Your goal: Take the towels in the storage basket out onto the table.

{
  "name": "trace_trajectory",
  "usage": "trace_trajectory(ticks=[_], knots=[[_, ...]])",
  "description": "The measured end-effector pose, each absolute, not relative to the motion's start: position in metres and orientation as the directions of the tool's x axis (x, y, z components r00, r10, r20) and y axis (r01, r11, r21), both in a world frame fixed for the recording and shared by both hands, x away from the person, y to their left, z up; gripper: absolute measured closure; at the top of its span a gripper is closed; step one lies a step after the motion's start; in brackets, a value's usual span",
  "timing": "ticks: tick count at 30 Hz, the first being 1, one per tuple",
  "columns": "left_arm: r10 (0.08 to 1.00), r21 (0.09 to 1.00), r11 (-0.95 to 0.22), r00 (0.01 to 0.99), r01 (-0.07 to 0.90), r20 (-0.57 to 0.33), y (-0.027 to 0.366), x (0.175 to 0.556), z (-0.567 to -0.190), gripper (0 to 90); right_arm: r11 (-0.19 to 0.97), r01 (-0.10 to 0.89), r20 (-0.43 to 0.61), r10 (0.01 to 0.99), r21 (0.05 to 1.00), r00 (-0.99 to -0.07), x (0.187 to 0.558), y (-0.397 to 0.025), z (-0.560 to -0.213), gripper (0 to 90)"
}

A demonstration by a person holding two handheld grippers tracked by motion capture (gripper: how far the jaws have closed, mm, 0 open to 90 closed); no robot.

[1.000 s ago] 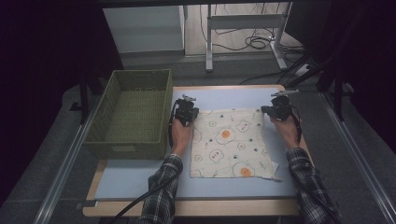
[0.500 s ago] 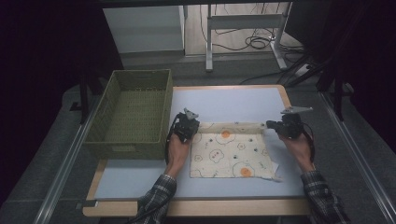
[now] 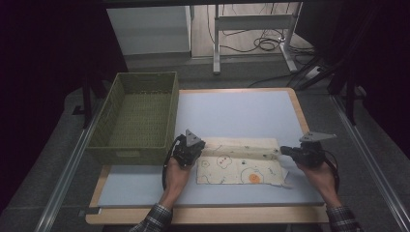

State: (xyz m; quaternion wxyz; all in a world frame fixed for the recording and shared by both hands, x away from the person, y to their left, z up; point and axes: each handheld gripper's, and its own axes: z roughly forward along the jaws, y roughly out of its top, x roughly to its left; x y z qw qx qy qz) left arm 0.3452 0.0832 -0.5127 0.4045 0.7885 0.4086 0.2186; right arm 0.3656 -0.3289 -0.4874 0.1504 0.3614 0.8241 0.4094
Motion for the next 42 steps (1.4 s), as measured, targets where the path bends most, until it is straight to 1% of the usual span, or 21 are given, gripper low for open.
trace_trajectory(ticks=[3, 5, 9, 18, 24, 25, 26, 27, 30, 31, 32, 34, 37, 40, 41, 42], knots=[[0.804, 0.823, -0.333, 0.594, 0.459, -0.006, 0.086, 0.331, -0.514, 87.4, 0.400, 0.470, 0.058, 0.710, 0.787, -0.701, 0.349, -0.332, -0.489, 88.6], [0.802, 0.826, -0.329, 0.598, 0.457, -0.011, 0.087, 0.328, -0.515, 87.4, 0.398, 0.472, 0.062, 0.709, 0.787, -0.703, 0.344, -0.333, -0.489, 88.6], [0.779, 0.823, -0.349, 0.627, 0.449, -0.011, 0.087, 0.312, -0.518, 87.2, 0.399, 0.466, 0.066, 0.700, 0.789, -0.712, 0.324, -0.336, -0.490, 88.5], [0.764, 0.816, -0.360, 0.645, 0.453, -0.021, 0.094, 0.292, -0.527, 87.1, 0.424, 0.469, 0.073, 0.677, 0.775, -0.733, 0.304, -0.332, -0.502, 88.4], [0.737, 0.793, -0.404, 0.675, 0.455, -0.012, 0.094, 0.277, -0.534, 86.6, 0.419, 0.482, 0.103, 0.663, 0.769, -0.741, 0.292, -0.332, -0.511, 87.5], [0.737, 0.793, -0.404, 0.675, 0.455, -0.012, 0.094, 0.277, -0.534, 85.8, 0.419, 0.482, 0.103, 0.663, 0.769, -0.741, 0.292, -0.332, -0.511, 87.5], [0.730, 0.789, -0.407, 0.683, 0.461, -0.023, 0.095, 0.276, -0.535, 83.2, 0.409, 0.491, 0.121, 0.661, 0.769, -0.740, 0.291, -0.334, -0.514, 85.2], [0.726, 0.789, -0.402, 0.687, 0.464, -0.034, 0.097, 0.274, -0.535, 83.2, 0.409, 0.491, 0.121, 0.661, 0.769, -0.740, 0.291, -0.334, -0.514, 85.2], [0.726, 0.783, -0.392, 0.685, 0.483, -0.059, 0.105, 0.268, -0.534, 71.2, 0.392, 0.497, 0.131, 0.668, 0.774, -0.732, 0.289, -0.339, -0.512, 78.8], [0.728, 0.784, -0.385, 0.682, 0.487, -0.066, 0.108, 0.266, -0.532, 64.0, 0.387, 0.495, 0.123, 0.678, 0.778, -0.725, 0.287, -0.343, -0.508, 76.6], [0.732, 0.783, -0.378, 0.677, 0.495, -0.075, 0.111, 0.265, -0.531, 64.0, 0.387, 0.495, 0.123, 0.678, 0.778, -0.725, 0.287, -0.343, -0.508, 76.6], [0.738, 0.782, -0.366, 0.669, 0.504, -0.085, 0.117, 0.264, -0.528, 60.9, 0.383, 0.496, 0.116, 0.689, 0.780, -0.715, 0.287, -0.347, -0.505, 75.1], [0.731, 0.784, -0.366, 0.676, 0.502, -0.091, 0.119, 0.267, -0.524, 60.3, 0.374, 0.500, 0.113, 0.703, 0.781, -0.702, 0.292, -0.350, -0.500, 74.1], [0.695, 0.786, -0.369, 0.709, 0.496, -0.122, 0.109, 0.272, -0.523, 62.1, 0.369, 0.497, 0.118, 0.699, 0.785, -0.706, 0.297, -0.346, -0.498, 73.8], [0.676, 0.779, -0.388, 0.727, 0.492, -0.122, 0.099, 0.276, -0.525, 62.5, 0.375, 0.495, 0.116, 0.695, 0.784, -0.709, 0.301, -0.342, -0.498, 73.0], [0.676, 0.779, -0.388, 0.727, 0.492, -0.122, 0.099, 0.276, -0.525, 62.4, 0.375, 0.495, 0.116, 0.695, 0.784, -0.709, 0.301, -0.342, -0.498, 73.0]])
